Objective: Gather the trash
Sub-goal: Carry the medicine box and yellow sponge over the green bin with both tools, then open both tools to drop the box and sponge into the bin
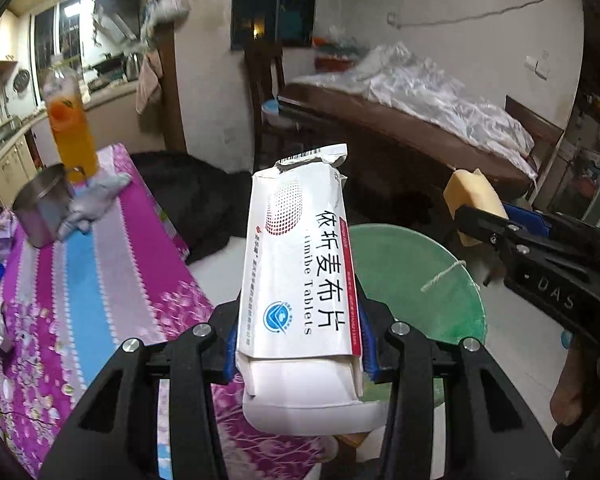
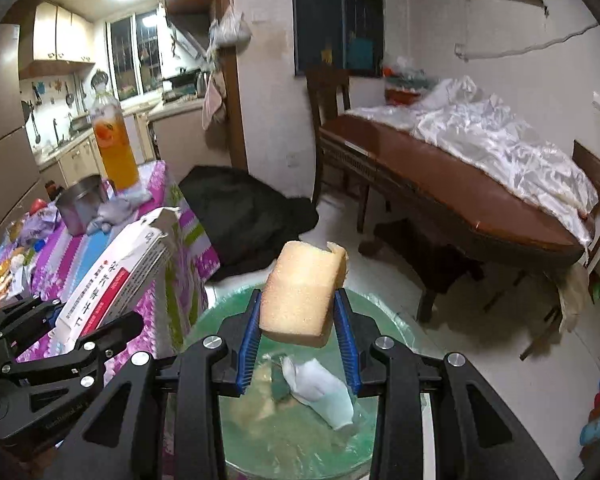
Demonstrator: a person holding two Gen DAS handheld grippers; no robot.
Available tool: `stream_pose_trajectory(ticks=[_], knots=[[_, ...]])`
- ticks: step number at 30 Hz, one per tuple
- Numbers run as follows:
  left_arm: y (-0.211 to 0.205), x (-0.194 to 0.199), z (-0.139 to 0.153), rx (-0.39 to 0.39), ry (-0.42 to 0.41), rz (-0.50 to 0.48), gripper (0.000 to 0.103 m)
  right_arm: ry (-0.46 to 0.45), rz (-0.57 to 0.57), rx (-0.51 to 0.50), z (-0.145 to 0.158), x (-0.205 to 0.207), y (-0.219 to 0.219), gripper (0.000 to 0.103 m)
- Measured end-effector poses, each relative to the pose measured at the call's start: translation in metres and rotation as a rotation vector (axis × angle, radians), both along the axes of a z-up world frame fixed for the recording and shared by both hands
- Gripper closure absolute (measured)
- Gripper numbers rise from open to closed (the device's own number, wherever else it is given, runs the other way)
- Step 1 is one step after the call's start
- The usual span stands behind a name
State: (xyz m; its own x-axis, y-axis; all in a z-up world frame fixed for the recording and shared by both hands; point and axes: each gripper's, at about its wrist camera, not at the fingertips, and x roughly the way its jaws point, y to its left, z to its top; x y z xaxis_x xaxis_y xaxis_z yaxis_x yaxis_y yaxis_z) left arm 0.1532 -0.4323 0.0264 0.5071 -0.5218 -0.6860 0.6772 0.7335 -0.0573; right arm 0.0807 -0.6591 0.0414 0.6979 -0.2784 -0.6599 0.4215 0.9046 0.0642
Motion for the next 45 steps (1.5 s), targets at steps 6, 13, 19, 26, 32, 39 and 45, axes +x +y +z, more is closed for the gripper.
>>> stream_pose_trajectory(ticks=[6,13,19,26,32,39,45], knots=[[-0.022,0.01,-0.012,0.03,0.086,0.003,0.061,0.079,0.022,0.078,-0.029,0.011,-0.017,0.068],[-0.027,0.022,-0.027,0.079,0.154,0.009,0.061,0.189,0.036,0.169,-0.055,0.017,-0.046,0.067],[-0.025,0.033,-0.033,0.084,0.193,0.026,0.061,0.219,0.036,0.164,-0.058,0.012,-0.059,0.067],[-0.03,0.03,-0.035,0.09,0.204,0.01,0.061,0.229,0.045,0.175,-0.067,0.012,-0.054,0.067],[-0.034,0.03,-0.039,0.098,0.21,0.006,0.06,0.226,0.041,0.179,-0.067,0.01,-0.056,0.067],[-0.038,0.027,-0.038,0.108,0.201,0.007,0.057,0.221,0.041,0.186,-0.069,0.007,-0.059,0.061],[-0.038,0.026,-0.034,0.109,0.187,0.014,0.049,0.197,0.037,0.193,-0.067,0.003,-0.059,0.045]])
